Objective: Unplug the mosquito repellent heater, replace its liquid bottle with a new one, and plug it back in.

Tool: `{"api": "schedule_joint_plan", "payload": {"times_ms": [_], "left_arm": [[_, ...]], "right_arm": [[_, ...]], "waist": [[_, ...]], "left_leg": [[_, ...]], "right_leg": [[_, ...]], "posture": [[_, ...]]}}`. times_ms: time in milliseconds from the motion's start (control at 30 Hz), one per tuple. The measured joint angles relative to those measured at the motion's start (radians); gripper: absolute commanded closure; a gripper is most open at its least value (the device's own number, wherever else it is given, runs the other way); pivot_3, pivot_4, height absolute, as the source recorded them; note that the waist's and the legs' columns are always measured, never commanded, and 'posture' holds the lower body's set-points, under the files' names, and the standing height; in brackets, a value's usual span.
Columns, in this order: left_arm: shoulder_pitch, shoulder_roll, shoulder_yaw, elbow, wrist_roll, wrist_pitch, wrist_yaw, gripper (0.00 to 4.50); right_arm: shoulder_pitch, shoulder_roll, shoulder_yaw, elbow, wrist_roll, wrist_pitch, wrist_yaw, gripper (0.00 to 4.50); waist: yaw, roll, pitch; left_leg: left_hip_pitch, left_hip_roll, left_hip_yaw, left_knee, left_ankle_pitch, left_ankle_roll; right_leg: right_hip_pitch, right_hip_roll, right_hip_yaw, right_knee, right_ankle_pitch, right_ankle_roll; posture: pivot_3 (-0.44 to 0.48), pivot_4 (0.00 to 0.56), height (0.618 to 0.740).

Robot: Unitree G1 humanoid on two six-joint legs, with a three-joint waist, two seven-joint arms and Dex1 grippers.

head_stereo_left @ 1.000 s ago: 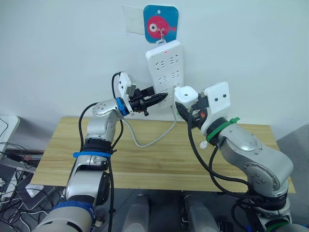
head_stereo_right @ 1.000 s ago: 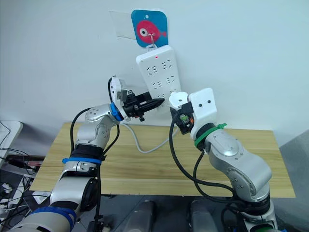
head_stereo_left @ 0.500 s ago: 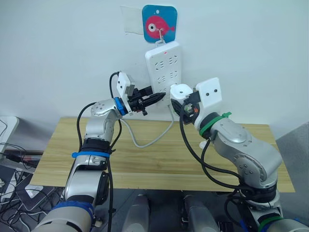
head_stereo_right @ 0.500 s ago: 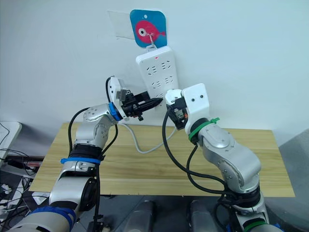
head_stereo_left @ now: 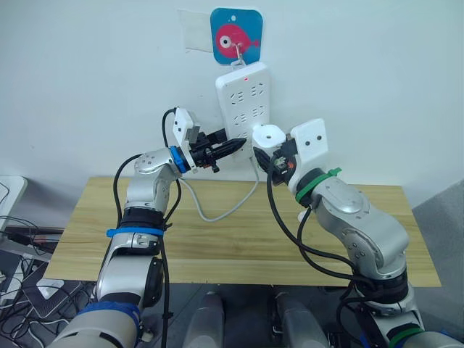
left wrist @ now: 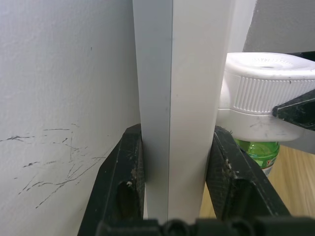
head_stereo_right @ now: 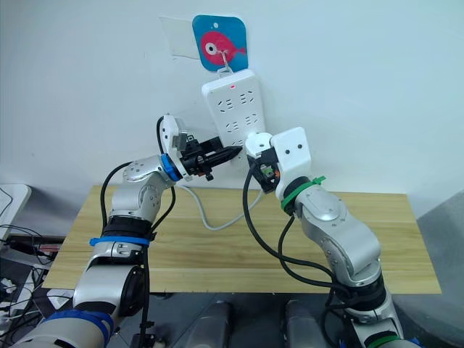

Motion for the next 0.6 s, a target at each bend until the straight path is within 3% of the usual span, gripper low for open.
{"api": "schedule_joint_plan", "payload": {"times_ms": [33,100,200,500,600], "left_arm": [[-0.001,0.000,0.000,0.004,0.002,-0.008,0.000,3.14],[-0.004,-0.003,0.000,0.017,0.006,-0.028,-0.004,3.14],[-0.010,-0.022,-0.008,0.021,0.000,-0.035,-0.024,3.14],[-0.013,-0.010,-0.010,0.027,0.000,-0.040,-0.030,3.14],[-0.014,-0.009,-0.011,0.031,0.000,-0.040,-0.030,3.14]], "right_arm": [[0.001,0.001,-0.001,0.000,-0.001,-0.001,0.001,1.60],[0.008,0.000,-0.006,-0.003,-0.004,-0.002,0.003,0.85],[0.040,0.001,-0.033,-0.031,0.000,0.021,0.004,0.06],[0.232,-0.044,-0.155,-0.350,0.127,0.226,0.066,0.06],[0.259,-0.105,-0.220,-0.410,0.199,0.258,0.129,0.06]], "waist": [[0.000,0.000,0.000],[0.001,0.000,0.000],[0.011,0.000,0.000],[0.009,0.000,0.000],[0.008,0.000,0.000]], "left_leg": [[0.000,0.000,0.000,0.000,0.000,0.000],[0.000,0.000,0.000,0.000,0.000,0.000],[-0.002,-0.001,-0.001,0.000,0.000,0.000],[-0.002,-0.001,0.000,-0.001,-0.001,0.001],[-0.001,-0.001,0.000,0.000,-0.001,0.001]], "right_leg": [[0.000,0.000,0.000,0.000,0.000,0.000],[0.000,0.000,0.000,0.000,0.000,0.000],[0.000,-0.001,-0.001,-0.003,0.000,0.000],[0.000,-0.002,0.000,-0.003,0.000,0.000],[0.002,-0.001,0.000,-0.003,0.000,0.000]], "posture": [[0.198,0.230,0.740],[0.194,0.228,0.740],[0.192,0.224,0.740],[0.176,0.219,0.740],[0.174,0.218,0.740]]}}
